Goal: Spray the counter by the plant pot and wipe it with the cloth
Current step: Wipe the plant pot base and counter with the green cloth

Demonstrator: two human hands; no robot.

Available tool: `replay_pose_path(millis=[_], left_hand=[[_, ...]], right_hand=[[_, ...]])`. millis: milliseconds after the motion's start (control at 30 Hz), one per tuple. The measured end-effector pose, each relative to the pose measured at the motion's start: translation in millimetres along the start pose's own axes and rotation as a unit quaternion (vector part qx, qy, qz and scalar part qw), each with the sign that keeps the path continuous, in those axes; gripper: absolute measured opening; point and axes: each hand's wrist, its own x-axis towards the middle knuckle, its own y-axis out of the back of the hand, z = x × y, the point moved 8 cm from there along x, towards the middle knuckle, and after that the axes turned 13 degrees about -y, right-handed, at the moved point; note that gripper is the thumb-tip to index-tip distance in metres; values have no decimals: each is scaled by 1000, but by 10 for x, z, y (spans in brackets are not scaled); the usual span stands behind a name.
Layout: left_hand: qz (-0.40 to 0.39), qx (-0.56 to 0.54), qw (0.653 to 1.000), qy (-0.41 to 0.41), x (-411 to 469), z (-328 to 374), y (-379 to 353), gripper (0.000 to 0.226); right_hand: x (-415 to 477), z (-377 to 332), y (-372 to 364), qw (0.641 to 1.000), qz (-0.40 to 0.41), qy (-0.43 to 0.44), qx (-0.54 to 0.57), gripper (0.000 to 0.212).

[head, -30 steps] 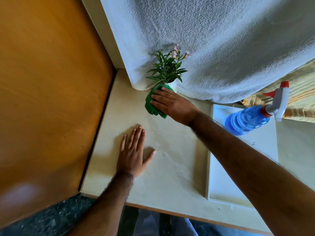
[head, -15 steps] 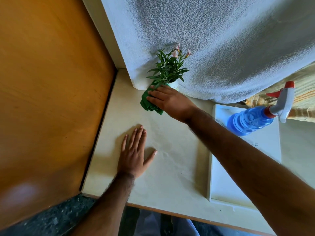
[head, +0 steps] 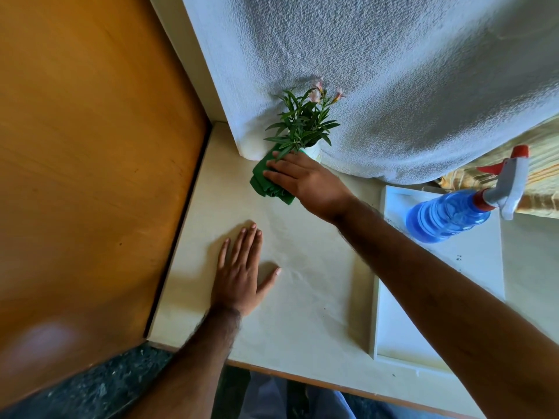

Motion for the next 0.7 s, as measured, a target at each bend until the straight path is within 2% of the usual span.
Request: replay_pose_path(millis=[133, 333, 467, 533, 700], left_hand=[[-6, 1, 1000, -1, -8, -4, -21, 92], [-15, -11, 1000, 1, 7, -11, -21, 93], [-8, -13, 1000, -1, 4, -4, 2, 92], [-7, -14, 1000, -2, 4, -3, 5, 92], [-12, -16, 1000, -1, 9, 0, -6, 92]], right_hand=[[-80, 82, -39, 1000, -2, -16, 26, 30], [-238, 108, -230, 991, -62, -88, 75, 52], [-235, 43, -95, 998, -6, -51, 30, 39], [-240, 67, -48, 999, 21, -33, -1, 38], [-381, 200, -157, 999, 2, -51, -1, 34]])
